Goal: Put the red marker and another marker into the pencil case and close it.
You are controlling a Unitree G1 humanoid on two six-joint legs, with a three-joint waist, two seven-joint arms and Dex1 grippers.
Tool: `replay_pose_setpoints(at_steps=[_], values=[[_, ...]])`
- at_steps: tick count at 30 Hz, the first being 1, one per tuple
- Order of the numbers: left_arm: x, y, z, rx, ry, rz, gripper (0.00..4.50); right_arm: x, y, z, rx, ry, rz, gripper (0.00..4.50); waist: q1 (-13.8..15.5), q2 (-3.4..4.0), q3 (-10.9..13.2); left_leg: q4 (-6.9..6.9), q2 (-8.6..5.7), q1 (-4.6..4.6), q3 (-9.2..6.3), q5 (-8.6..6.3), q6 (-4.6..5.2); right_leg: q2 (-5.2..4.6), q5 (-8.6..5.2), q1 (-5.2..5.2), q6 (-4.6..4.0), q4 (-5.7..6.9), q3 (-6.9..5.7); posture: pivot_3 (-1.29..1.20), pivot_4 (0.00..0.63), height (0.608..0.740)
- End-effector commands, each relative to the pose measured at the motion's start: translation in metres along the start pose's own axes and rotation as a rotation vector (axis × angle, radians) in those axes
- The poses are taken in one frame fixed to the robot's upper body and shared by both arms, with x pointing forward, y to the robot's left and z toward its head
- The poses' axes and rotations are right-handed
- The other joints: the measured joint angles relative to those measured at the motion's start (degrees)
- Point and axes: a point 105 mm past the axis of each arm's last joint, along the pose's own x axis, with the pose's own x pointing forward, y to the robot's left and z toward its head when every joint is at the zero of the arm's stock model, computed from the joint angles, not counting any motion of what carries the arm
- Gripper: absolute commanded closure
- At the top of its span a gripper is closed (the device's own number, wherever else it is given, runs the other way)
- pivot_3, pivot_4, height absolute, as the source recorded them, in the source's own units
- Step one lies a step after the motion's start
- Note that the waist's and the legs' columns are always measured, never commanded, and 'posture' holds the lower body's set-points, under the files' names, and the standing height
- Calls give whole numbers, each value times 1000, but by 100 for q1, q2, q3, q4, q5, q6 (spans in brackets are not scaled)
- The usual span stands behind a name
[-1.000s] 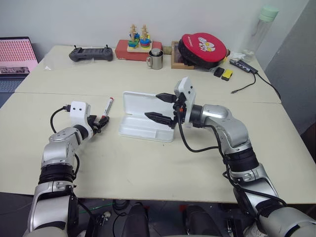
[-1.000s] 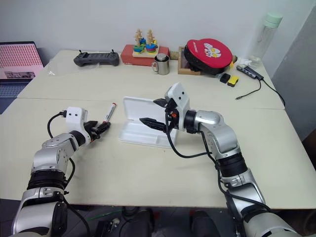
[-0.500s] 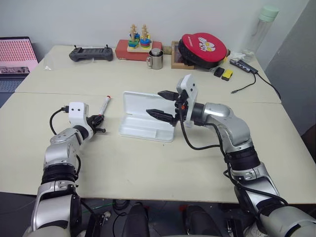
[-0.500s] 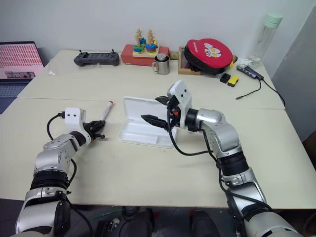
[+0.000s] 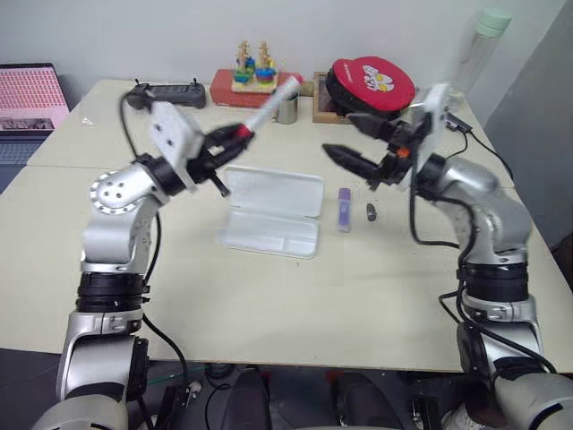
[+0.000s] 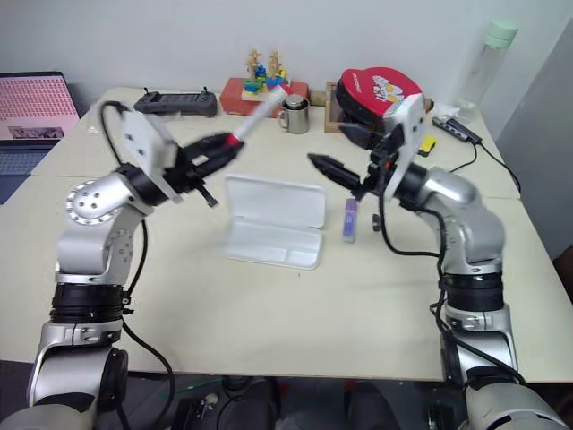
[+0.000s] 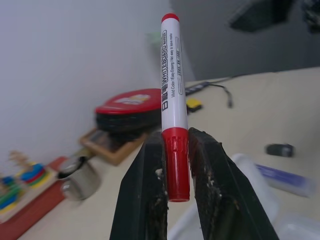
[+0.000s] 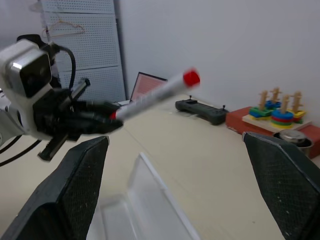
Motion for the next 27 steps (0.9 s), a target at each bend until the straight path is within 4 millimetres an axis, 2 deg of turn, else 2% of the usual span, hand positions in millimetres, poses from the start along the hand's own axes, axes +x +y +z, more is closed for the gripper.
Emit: replay_pose_setpoints(at_steps=[1, 3, 6, 9, 12, 21, 22, 27], values=[[-8, -23, -24, 163, 173, -298, 4122, -12, -2, 7, -51, -18, -58, 0, -64, 2, 1, -1, 0, -1, 2, 0, 0, 0, 0, -3, 0, 2, 2, 0, 150, 740], [-12, -23, -44, 226, 267, -383, 4122, -15, 0, 6, -56, -14, -76, 0, -97, 11, 7, -4, 0, -1, 2, 0, 1, 1, -1, -6, -3, 3, 3, 0, 150, 740], [-15, -22, -59, 229, 337, -477, 4122, -19, 5, 2, -64, -3, -91, 0, -87, 13, 8, -1, -1, -9, 1, 1, 2, 2, -2, -17, -3, 8, 1, 0, 150, 740], [-17, -12, -66, 293, 393, -495, 4122, -26, 8, -4, -62, 17, -115, 0, -80, 13, 8, 6, -1, -44, -1, 1, 2, 2, -2, -42, -2, 10, 0, 0, 150, 740], [-15, -5, -67, 282, 398, -478, 4122, -30, 12, -10, -59, 37, -121, 0, -60, 13, 9, 5, -2, -51, -1, 1, 2, 1, -2, -49, -2, 10, -1, 0, 150, 740], [-23, -9, -82, 256, 471, -529, 4122, -32, 36, -39, -29, 175, -18, 0, -77, 13, 9, 9, -1, -49, -2, 1, 2, 2, -2, -53, -3, 30, 0, 0, 150, 740], [-25, -9, -84, 255, 485, -530, 3772, -31, 37, -42, -31, 194, -10, 0, -78, 13, 9, 10, -2, -49, -2, 2, 3, 2, -2, -54, -3, 34, 0, 0, 150, 740], [-30, -6, -88, 245, 506, -500, 2725, -27, 34, -53, -25, 249, -28, 0, -79, 13, 9, 16, -1, -47, -3, 3, 4, 2, -2, -52, -2, 39, 0, 0, 150, 740]])
